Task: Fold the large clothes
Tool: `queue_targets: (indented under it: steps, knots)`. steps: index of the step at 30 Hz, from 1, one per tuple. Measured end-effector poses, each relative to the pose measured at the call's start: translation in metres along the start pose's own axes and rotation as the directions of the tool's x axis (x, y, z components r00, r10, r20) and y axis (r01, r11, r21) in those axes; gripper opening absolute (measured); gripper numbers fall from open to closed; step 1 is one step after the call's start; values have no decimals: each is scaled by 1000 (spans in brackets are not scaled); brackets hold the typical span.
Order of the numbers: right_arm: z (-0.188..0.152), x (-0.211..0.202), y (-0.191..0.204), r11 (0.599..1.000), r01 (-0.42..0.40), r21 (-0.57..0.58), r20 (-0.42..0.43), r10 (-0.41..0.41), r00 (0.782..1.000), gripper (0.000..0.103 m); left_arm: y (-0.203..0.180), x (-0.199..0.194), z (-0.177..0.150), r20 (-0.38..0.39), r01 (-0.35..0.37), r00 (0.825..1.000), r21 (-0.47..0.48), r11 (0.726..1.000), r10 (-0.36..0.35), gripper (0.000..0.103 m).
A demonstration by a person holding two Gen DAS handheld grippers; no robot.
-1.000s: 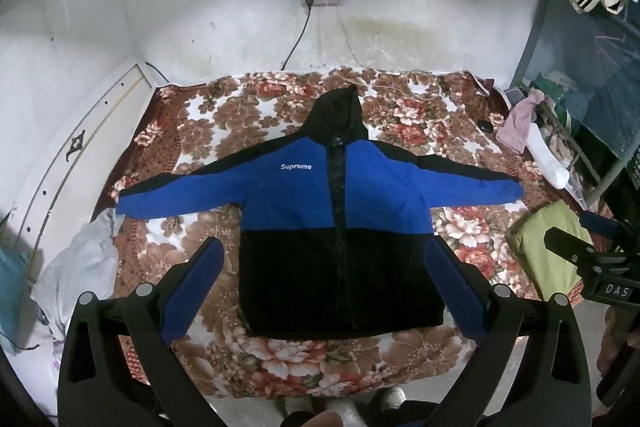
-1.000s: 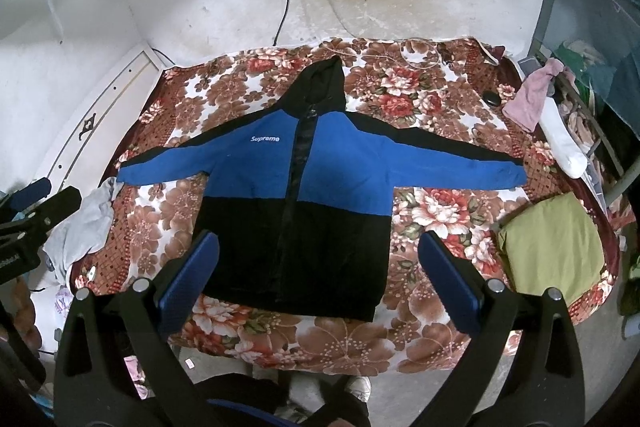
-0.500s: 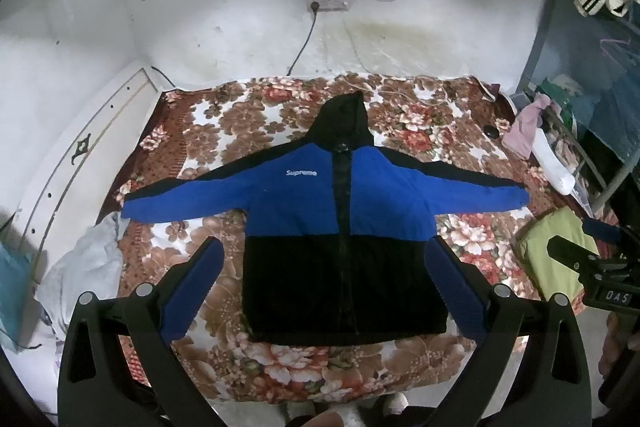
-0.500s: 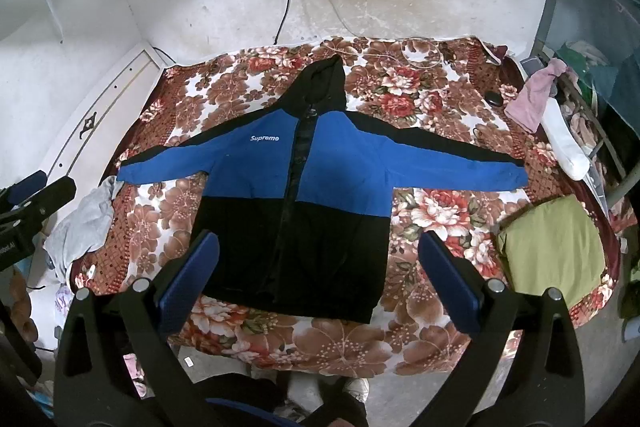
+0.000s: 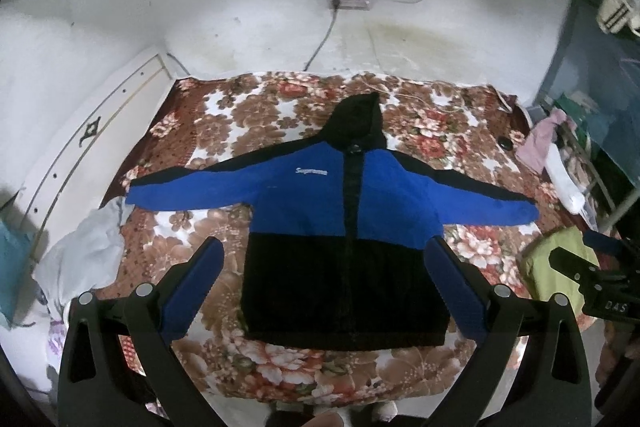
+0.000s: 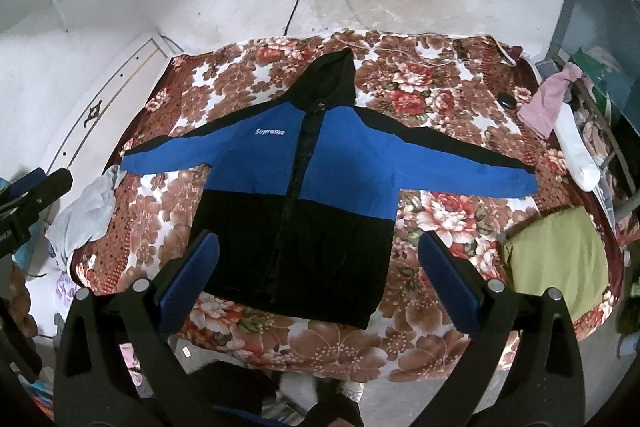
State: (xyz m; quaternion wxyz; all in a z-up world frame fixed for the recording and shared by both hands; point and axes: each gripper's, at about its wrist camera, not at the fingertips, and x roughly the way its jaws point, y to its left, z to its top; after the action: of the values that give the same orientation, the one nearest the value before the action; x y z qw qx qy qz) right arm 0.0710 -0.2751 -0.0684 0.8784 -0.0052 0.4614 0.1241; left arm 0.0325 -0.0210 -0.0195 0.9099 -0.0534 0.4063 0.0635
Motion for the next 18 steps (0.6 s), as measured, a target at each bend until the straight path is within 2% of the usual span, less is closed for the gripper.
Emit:
queue_targets:
  steps: [3,7,12,15,18]
  knots:
    - [10,16,7,999,24,-23,-15,-24,1000,98,15,15,1,-11,-9,1000,-22,1000,9,98]
    - [26,48,26,999,43,-6,-51,-43,998,98,55,48,10,-45,-1,999,-32,999,0,98]
    - [51,103,79,993,120,2,-77,-119,990,98,126,102,34,-81,42,996,-1,999,-42,98]
    - [70,123,107,990,132,48,-102,-127,987,98,164,124,51,-110,72,991,5,997,-71,98]
    - [88,145,147,987,160,19,-107,-157,982,98,206,147,68,-126,107,987,20,994,-104,98]
